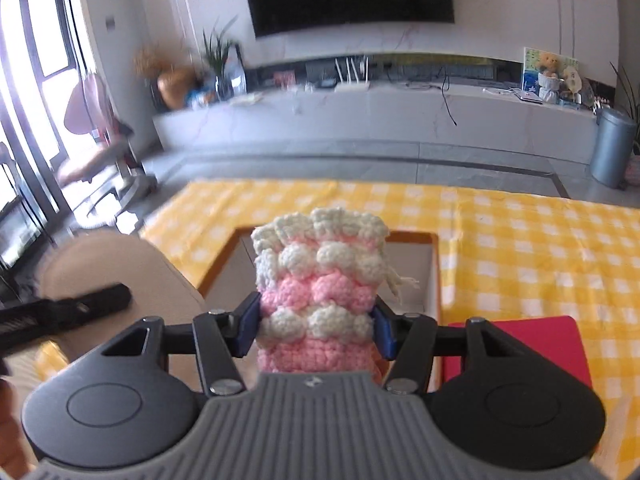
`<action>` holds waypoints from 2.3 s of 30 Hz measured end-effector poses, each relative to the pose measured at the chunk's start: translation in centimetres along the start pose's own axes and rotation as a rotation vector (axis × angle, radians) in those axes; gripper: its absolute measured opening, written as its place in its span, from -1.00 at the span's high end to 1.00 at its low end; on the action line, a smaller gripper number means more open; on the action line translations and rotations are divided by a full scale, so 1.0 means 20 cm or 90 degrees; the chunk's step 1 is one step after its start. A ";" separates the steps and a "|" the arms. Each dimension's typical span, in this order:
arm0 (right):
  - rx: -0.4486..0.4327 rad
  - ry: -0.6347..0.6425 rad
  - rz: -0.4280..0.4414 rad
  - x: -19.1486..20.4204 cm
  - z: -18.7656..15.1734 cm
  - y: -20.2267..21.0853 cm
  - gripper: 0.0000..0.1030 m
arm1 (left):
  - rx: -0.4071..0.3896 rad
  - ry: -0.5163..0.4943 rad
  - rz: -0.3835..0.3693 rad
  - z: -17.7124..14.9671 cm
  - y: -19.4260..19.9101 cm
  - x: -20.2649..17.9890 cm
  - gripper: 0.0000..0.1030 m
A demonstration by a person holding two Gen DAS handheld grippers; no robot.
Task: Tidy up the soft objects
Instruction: 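Carry the beige pad in the left gripper while right carries the pouch to the box, then open the right gripper to drop the pink pouch into the orange box, then lower the beige pad into the orange box and open the left gripper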
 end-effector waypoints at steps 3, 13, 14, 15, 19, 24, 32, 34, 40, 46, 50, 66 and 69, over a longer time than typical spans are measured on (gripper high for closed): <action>0.050 0.041 -0.019 0.04 -0.05 -0.18 -0.09 | 0.002 0.039 -0.007 0.03 0.00 0.06 0.90; 0.190 0.176 0.008 0.08 -0.13 -0.62 -0.09 | 0.007 0.026 -0.018 0.03 -0.03 0.04 0.90; 0.198 0.210 0.025 0.11 -0.14 -0.65 -0.09 | 0.009 0.027 -0.018 0.03 -0.03 0.04 0.89; 0.203 0.242 0.047 0.15 -0.16 -0.66 -0.09 | 0.011 0.030 -0.018 0.03 -0.04 0.05 0.89; 0.214 0.344 0.108 0.27 -0.23 -0.73 -0.11 | 0.017 0.038 -0.008 0.02 -0.06 0.08 0.90; 0.189 0.323 0.065 0.23 -0.25 -0.80 -0.50 | 0.018 0.040 -0.013 0.02 -0.06 0.08 0.89; 0.079 0.289 0.017 0.10 -0.08 -0.50 -0.83 | 0.009 0.026 -0.033 0.03 -0.04 0.03 0.89; 0.047 0.264 -0.010 0.04 -0.02 -0.39 -0.83 | 0.005 0.010 -0.058 0.03 -0.03 -0.02 0.90; -0.061 0.182 -0.027 -0.19 0.03 0.06 -0.87 | 0.011 -0.019 -0.188 -0.03 0.00 -0.24 0.90; -0.110 0.142 -0.008 -0.36 -0.03 0.29 -0.87 | 0.071 -0.063 -0.276 -0.12 -0.18 -0.47 0.90; -0.131 0.104 0.021 -0.43 -0.06 0.33 -0.87 | 0.161 -0.057 -0.253 -0.20 -0.44 -0.49 0.90; -0.151 0.014 0.022 -0.66 -0.06 0.32 -0.86 | 0.273 -0.202 -0.088 -0.47 -0.85 -0.45 0.57; -0.143 0.008 0.025 -0.66 -0.07 0.30 -0.86 | 0.252 -0.208 -0.083 -0.42 -0.75 -0.46 0.17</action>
Point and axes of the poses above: each gripper's, at about its wrist camera, not at the fingertips, and y roughly against the way its jaws point, x to its left, z to its top, the point moved 7 cm from there along -y, roughly the way its jaws point, and after that the axes turned 10 degrees about -x, right-handed, at the moved point
